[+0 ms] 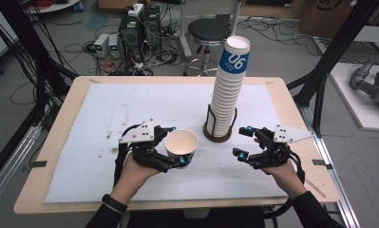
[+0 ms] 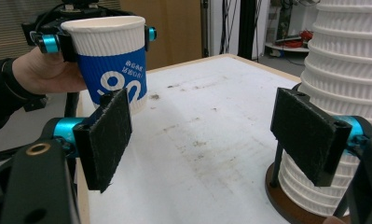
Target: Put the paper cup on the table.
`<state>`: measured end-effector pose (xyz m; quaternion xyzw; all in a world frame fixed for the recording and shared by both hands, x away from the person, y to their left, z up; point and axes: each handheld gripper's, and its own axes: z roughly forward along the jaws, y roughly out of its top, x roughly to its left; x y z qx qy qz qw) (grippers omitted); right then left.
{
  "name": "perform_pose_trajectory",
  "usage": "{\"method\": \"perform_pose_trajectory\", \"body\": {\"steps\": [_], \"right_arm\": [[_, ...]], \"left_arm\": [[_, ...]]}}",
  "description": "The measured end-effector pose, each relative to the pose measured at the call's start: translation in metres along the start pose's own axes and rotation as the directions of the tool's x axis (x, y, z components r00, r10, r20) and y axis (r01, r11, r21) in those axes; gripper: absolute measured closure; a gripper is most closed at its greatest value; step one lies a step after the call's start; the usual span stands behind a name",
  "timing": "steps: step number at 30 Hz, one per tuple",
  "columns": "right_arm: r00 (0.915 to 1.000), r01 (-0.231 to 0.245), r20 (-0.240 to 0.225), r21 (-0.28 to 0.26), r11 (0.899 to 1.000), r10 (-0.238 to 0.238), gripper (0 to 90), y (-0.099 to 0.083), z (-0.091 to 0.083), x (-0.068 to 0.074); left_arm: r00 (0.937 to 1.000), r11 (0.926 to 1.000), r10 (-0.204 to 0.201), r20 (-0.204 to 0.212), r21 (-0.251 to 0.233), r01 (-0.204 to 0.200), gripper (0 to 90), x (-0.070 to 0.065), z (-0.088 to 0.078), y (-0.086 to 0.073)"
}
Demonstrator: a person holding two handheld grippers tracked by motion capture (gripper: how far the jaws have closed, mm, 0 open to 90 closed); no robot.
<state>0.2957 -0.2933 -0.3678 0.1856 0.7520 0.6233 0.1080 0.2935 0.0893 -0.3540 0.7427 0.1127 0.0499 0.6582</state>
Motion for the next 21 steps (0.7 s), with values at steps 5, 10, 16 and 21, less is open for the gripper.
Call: {"method": "perform_pose_trajectory", "body": {"steps": [5,10,16,21], "right_arm": [[1.0000,-0.001,0.000,0.008,1.000,0.001,20.8,-0.0004,0.0000,0.0001],[1.0000,0.002,0.006,0.013,1.000,-0.002,20.9,-0.0021,-0.0013,-0.0004],[0.9999,-0.005,0.013,0.018,1.000,0.005,20.9,-0.0040,-0.0019,-0.0014],[0.9999,-0.005,0.011,0.020,1.000,0.005,20.9,-0.0041,-0.0011,-0.0011]], "left_arm": [[1.0000,1.0000,0.000,-0.005,-0.004,0.000,21.7,0.0003,-0.0017,0.0012],[1.0000,0.9999,0.004,-0.009,-0.013,-0.005,21.7,-0.0004,-0.0018,0.0035],[0.9992,0.9999,-0.003,-0.040,-0.010,0.002,21.7,0.0001,-0.0034,0.0018],[0.9987,0.9999,0.002,-0.050,-0.016,-0.003,21.7,-0.0005,-0.0067,0.0012]]}}
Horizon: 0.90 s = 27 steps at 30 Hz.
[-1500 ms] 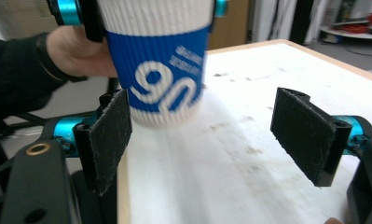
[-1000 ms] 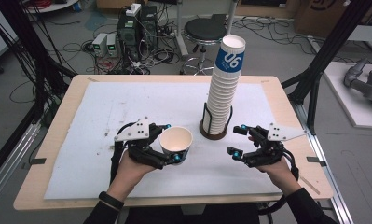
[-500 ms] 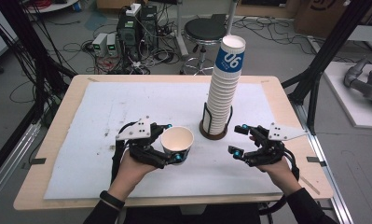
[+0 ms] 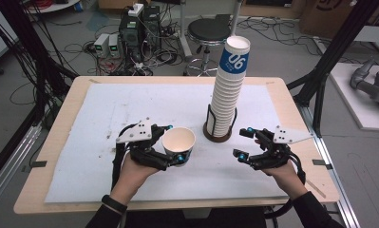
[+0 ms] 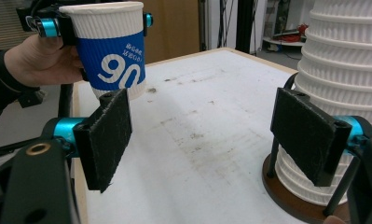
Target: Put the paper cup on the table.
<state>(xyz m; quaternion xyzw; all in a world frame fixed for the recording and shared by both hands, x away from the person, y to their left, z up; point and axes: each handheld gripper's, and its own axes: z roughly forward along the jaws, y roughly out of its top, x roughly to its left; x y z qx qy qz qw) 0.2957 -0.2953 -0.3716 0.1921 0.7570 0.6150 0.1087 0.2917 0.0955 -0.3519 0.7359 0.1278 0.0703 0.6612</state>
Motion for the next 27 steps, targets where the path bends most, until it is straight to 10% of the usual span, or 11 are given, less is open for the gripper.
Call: {"method": "perform_pose_trajectory", "body": {"steps": [13,27], "right_arm": [[1.0000,0.006,0.005,0.006,1.000,-0.006,20.9,0.000,0.003,-0.001],[0.9999,0.000,0.015,0.010,1.000,-0.001,20.9,0.000,0.002,-0.001]], "left_arm": [[0.9944,0.9997,0.021,-0.103,-0.009,-0.022,21.7,0.009,-0.019,0.001],[0.9670,0.9989,0.026,-0.253,-0.031,-0.035,21.7,0.030,-0.048,-0.001]]}}
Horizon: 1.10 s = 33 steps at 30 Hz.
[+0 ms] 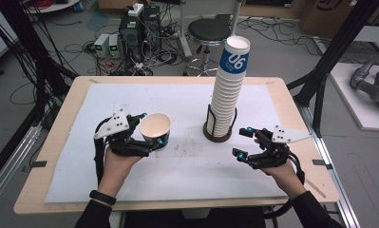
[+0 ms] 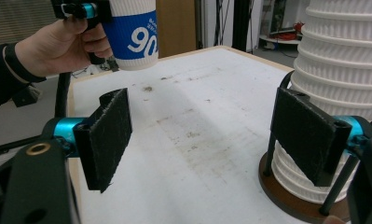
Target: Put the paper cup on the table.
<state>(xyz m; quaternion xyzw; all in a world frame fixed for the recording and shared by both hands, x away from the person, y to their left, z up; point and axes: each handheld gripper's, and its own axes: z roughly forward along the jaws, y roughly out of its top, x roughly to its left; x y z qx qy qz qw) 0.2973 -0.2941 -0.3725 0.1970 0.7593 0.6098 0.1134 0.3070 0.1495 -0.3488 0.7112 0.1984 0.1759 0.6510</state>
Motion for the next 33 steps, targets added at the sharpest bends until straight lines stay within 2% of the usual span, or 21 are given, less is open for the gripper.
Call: {"method": "perform_pose_trajectory", "body": {"steps": [7,9,14,15,17,19,24,27,29,33], "right_arm": [[1.0000,-0.008,-0.002,-0.009,1.000,0.008,20.9,0.000,-0.001,-0.001],[1.0000,-0.007,0.001,-0.010,1.000,0.007,20.9,-0.001,0.000,-0.001],[0.9999,-0.011,0.005,-0.005,1.000,0.011,20.9,-0.001,0.000,-0.001],[0.9999,-0.011,0.004,-0.005,1.000,0.011,20.9,-0.001,0.000,-0.001],[0.9999,-0.016,0.002,-0.007,1.000,0.016,20.9,-0.001,0.000,-0.001],[0.9998,-0.017,0.006,-0.009,1.000,0.017,20.9,-0.001,0.000,-0.002],[0.9998,-0.018,0.011,-0.007,1.000,0.018,20.9,-0.002,0.001,-0.002],[0.9998,-0.018,0.007,-0.007,1.000,0.018,20.9,-0.003,0.001,-0.002],[0.9998,-0.021,0.003,-0.008,1.000,0.021,20.9,-0.003,0.001,-0.003],[0.9996,-0.024,0.013,-0.002,1.000,0.024,20.9,-0.004,0.002,-0.003]], "left_arm": [[0.9947,0.9990,-0.018,-0.102,-0.043,0.014,21.7,0.016,-0.011,-0.002],[0.9924,0.9984,-0.026,-0.120,-0.053,0.019,21.7,0.020,-0.012,-0.003],[0.9866,0.9988,-0.014,-0.162,-0.049,0.006,21.7,0.028,-0.013,-0.006],[0.9817,0.9987,-0.006,-0.190,-0.050,-0.004,21.7,0.029,-0.013,-0.007],[0.9784,0.9981,-0.009,-0.206,-0.061,-0.004,21.5,0.033,-0.015,-0.008],[0.9723,0.9984,-0.013,-0.233,-0.057,0.000,21.4,0.036,-0.015,-0.010],[0.9645,0.9984,-0.027,-0.263,-0.055,0.013,21.3,0.047,-0.017,-0.018],[0.9558,0.9982,-0.033,-0.292,-0.057,0.017,21.0,0.053,-0.018,-0.025],[0.9471,0.9989,-0.031,-0.320,-0.044,0.018,20.7,0.057,-0.018,-0.029],[0.9374,0.9992,-0.031,-0.347,-0.035,0.020,20.7,0.065,-0.017,-0.040]]}}
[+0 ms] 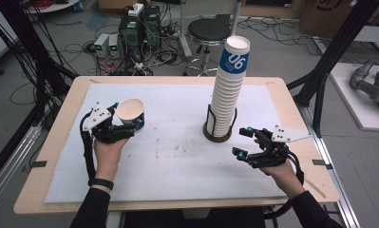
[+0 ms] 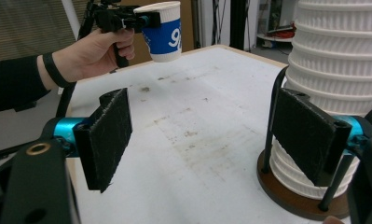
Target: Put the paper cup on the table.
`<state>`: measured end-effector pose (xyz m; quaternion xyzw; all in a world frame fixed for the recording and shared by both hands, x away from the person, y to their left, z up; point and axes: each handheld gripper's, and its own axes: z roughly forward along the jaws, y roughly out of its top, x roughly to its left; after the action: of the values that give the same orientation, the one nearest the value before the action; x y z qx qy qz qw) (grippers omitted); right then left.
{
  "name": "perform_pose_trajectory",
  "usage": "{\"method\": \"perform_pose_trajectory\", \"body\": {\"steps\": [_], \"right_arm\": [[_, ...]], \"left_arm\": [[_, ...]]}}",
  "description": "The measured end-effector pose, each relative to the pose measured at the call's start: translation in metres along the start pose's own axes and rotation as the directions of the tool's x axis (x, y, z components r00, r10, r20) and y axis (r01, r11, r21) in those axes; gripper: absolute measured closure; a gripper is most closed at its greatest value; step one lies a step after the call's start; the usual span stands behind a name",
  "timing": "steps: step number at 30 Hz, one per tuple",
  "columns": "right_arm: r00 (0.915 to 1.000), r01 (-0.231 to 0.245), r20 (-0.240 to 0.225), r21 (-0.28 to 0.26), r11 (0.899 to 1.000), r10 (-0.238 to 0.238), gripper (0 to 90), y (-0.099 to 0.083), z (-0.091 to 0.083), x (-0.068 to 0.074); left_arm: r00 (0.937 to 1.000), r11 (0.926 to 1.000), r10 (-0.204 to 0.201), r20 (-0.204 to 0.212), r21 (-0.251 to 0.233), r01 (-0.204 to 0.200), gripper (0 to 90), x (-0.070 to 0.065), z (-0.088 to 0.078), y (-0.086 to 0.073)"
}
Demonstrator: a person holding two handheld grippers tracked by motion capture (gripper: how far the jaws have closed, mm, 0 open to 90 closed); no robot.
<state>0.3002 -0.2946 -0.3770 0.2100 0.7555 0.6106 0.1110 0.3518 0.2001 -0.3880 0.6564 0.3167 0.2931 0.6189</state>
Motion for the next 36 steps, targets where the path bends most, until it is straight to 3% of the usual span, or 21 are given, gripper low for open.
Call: {"method": "perform_pose_trajectory", "body": {"steps": [10,15,17,21,27,31,36], "right_arm": [[1.0000,0.006,0.005,0.003,1.000,-0.006,21.0,-0.002,0.001,0.000],[0.9999,0.010,0.002,0.014,1.000,-0.010,21.0,-0.003,0.003,0.000],[0.9999,0.014,0.004,0.015,1.000,-0.014,21.0,-0.003,0.004,0.000],[1.0000,0.007,0.006,0.020,1.000,-0.007,21.0,-0.005,0.002,0.001],[0.9998,0.010,0.016,0.017,1.000,-0.010,21.1,-0.007,0.000,0.001],[0.9999,0.005,0.012,0.027,1.000,-0.005,21.0,-0.008,0.001,0.002],[0.9999,0.007,0.011,0.032,0.999,-0.008,21.1,-0.009,0.001,0.002]], "left_arm": [[0.9994,0.9993,-0.016,-0.029,0.035,0.017,20.8,0.013,0.003,-0.020],[0.9971,0.9975,-0.063,-0.044,0.029,0.064,20.7,0.023,0.003,-0.030],[0.9969,0.9979,-0.061,-0.050,0.022,0.062,20.7,0.025,0.004,-0.032],[0.9974,0.9991,-0.018,-0.069,0.037,0.021,20.7,0.026,0.011,-0.036],[0.9947,0.9967,-0.036,-0.096,0.069,0.043,20.6,0.033,0.016,-0.046],[0.9937,0.9945,-0.084,-0.074,0.055,0.089,20.5,0.038,0.018,-0.052],[0.9947,0.9945,-0.075,-0.070,0.069,0.079,20.5,0.039,0.024,-0.057]]}}
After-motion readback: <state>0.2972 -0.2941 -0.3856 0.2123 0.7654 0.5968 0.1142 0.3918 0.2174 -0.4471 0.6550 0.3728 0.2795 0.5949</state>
